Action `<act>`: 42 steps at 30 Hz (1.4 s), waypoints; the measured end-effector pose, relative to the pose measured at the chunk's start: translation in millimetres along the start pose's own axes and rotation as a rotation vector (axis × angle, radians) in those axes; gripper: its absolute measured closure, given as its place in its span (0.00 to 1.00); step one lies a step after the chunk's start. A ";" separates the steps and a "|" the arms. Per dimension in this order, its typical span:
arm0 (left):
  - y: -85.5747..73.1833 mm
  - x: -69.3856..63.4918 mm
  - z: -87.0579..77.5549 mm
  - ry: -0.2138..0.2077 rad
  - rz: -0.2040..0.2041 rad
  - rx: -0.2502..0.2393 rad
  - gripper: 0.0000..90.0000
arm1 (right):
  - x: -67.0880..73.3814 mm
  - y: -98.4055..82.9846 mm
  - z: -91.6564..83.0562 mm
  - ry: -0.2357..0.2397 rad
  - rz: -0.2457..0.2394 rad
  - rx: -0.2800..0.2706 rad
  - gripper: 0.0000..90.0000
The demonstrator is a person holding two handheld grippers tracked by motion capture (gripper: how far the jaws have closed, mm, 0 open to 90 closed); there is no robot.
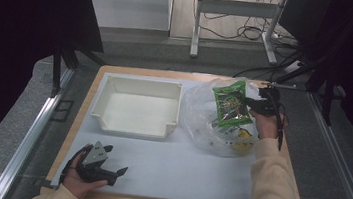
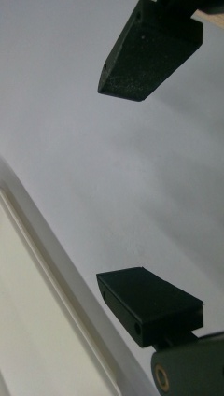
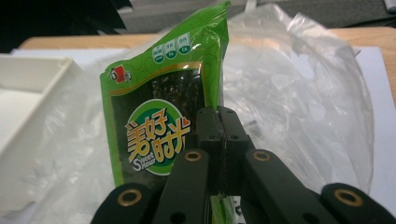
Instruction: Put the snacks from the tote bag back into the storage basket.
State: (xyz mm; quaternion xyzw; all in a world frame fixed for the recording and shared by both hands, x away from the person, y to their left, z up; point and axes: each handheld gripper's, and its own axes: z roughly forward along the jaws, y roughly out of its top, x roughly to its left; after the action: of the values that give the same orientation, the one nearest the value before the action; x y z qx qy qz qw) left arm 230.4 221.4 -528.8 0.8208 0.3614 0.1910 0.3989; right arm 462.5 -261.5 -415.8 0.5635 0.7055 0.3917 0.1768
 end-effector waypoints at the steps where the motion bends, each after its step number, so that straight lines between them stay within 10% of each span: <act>1: 0.0 0.0 0.0 0.000 0.000 0.000 0.11 | 0.0 0.0 0.0 0.000 0.000 0.000 0.99; 42: -0.3 -0.1 0.3 0.006 -0.004 0.001 0.11 | 41.0 21.6 -33.2 0.148 -0.036 -0.181 0.99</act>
State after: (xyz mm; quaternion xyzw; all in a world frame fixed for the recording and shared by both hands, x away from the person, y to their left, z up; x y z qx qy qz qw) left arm 230.4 221.3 -529.3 0.8196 0.3644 0.1928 0.3978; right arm 441.3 -233.7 -370.7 0.5021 0.6884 0.4911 0.1811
